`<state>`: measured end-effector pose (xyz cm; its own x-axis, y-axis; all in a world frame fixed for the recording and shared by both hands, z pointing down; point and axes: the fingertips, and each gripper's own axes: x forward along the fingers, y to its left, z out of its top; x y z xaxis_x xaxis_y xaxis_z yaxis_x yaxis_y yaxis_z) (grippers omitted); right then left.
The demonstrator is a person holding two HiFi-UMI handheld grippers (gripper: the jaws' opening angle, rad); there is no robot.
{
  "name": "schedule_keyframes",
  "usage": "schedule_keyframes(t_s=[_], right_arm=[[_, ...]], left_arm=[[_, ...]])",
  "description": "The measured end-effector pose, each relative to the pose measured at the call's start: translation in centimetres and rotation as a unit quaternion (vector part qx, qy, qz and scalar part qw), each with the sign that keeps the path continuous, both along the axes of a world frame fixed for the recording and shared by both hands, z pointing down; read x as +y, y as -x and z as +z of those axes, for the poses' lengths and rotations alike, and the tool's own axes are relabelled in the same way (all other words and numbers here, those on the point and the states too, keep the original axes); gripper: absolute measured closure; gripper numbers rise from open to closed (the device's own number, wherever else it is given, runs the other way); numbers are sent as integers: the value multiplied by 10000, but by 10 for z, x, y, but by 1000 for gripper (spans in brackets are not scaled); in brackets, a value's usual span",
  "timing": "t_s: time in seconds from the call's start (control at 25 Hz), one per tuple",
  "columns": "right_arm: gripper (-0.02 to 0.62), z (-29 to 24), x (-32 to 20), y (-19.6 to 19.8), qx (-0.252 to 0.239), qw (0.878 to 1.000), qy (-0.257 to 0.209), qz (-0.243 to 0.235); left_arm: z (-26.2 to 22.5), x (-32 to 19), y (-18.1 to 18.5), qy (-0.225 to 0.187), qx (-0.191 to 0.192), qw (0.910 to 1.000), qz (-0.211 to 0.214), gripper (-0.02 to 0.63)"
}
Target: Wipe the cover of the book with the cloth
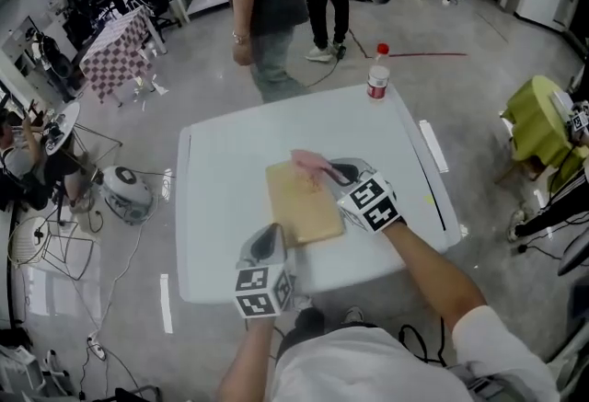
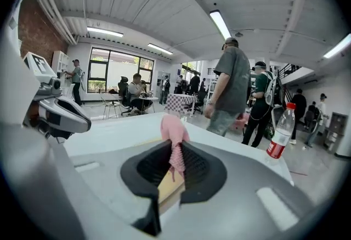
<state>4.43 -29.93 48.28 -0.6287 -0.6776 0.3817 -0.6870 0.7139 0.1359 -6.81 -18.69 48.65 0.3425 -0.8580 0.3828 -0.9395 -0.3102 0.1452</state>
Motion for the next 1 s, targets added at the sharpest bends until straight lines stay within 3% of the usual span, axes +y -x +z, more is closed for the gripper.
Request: schedule_keyframes(t_s=[0.48, 1.0], right_arm=[[560, 56, -62, 17, 477, 9972, 571, 119], [560, 66, -2, 14, 392, 9954, 855, -175]], left_arm=[[25, -43, 28, 235, 56, 9997, 35, 600], [21, -23, 15, 190, 33, 9998, -15, 600]])
